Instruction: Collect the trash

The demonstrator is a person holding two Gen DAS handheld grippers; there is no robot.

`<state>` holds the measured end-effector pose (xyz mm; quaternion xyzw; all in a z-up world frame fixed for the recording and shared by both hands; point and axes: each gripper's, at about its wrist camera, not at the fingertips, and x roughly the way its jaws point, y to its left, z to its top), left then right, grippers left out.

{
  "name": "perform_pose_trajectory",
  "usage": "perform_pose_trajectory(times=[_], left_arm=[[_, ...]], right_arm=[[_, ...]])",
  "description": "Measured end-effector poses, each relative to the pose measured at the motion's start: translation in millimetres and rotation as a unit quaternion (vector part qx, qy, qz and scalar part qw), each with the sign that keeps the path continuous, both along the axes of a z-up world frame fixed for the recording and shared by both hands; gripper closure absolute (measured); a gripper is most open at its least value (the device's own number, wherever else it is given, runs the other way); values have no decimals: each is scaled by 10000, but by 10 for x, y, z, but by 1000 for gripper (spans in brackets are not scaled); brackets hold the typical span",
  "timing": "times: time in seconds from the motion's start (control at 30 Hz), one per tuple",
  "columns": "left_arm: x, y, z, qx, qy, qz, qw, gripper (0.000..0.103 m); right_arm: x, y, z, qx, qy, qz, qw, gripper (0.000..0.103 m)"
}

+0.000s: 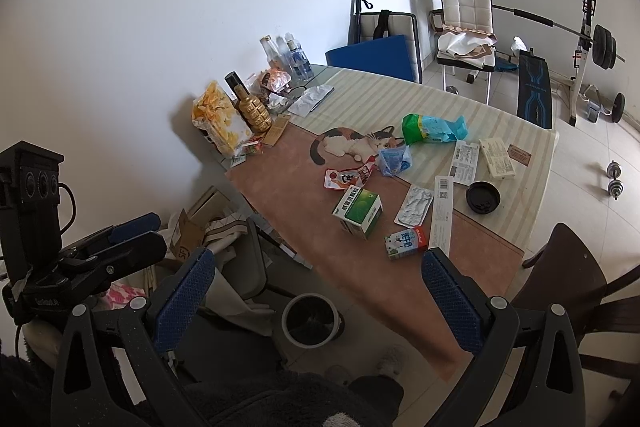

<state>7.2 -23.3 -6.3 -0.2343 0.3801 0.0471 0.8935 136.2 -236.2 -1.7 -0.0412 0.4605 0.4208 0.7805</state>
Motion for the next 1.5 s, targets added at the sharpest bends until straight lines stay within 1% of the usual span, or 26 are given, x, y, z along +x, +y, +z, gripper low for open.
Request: perform_pose_trajectory(times=[0.23,1.03,1.1,1.13,1.17,1.2,1.27,1.3,1.33,1.37,1.4,1.5], left_arm=[[13,-26,15,-4,-7,-5,10000,0],[75,104,100,-36,-10,-66,10000,0],[76,104,97,26,1,-21,10000,0],[82,113,102,173,31,49,9998,0],[104,112,89,435,93,172,9989,0],[148,119,68,777,191,330,9962,0],[267,145,-33,1462,438,616,9864,0],[331,176,-111,1662,578,709,9818,0],[399,225,-212,1767,738,783,9784,0],[492,289,-339,1752,892,812,9771,0],[574,347,-462,1669,1027,836,9770,0],[922,569,-906,1419,1626,939,9719,0]], right_arm=[[11,14,-1,3,-5,-2,10000,0],[25,-4,27,18,-10,-27,10000,0],[30,-1,39,2,-25,-96,10000,0],[47,-5,40,-9,-28,-177,9998,0],[71,-6,40,-24,-19,-272,9996,0],[97,-6,31,-57,-13,-370,9993,0],[183,-4,-32,-184,8,-703,9974,0],[265,-14,-109,-279,53,-917,9954,0],[284,-8,-184,-361,72,-1047,9938,0],[367,-6,-299,-484,87,-1216,9914,0],[446,4,-414,-590,116,-1334,9892,0],[819,31,-962,-1069,436,-1643,9796,0]])
